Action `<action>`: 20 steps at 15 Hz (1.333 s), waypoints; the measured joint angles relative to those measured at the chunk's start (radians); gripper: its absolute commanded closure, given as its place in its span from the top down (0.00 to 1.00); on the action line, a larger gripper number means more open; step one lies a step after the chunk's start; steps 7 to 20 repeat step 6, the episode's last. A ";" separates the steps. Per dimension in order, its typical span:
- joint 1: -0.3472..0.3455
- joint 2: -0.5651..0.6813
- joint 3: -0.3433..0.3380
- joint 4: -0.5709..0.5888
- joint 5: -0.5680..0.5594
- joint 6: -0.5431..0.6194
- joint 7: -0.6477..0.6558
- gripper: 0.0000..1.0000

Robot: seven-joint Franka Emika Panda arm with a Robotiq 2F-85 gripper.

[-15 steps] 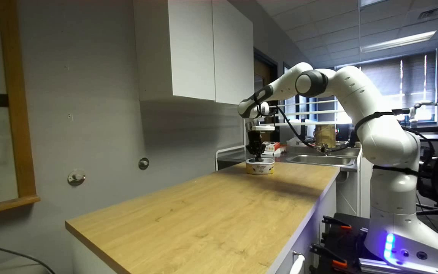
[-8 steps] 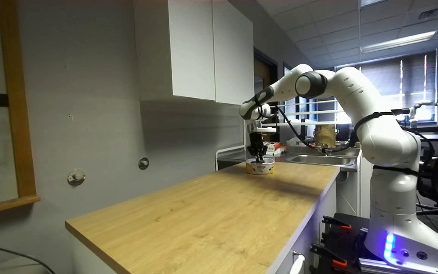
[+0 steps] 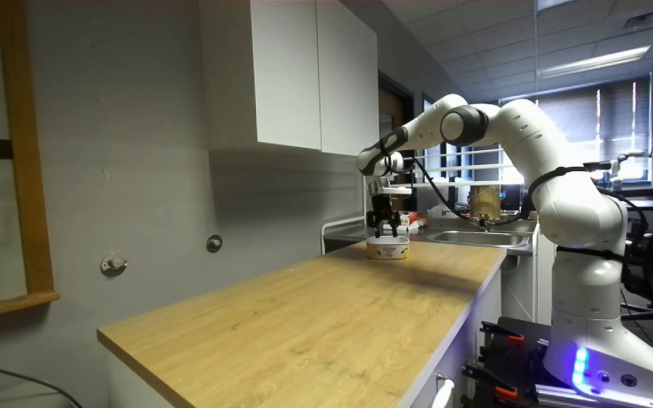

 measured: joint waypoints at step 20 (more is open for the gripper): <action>0.009 -0.090 0.005 0.001 0.000 -0.027 -0.005 1.00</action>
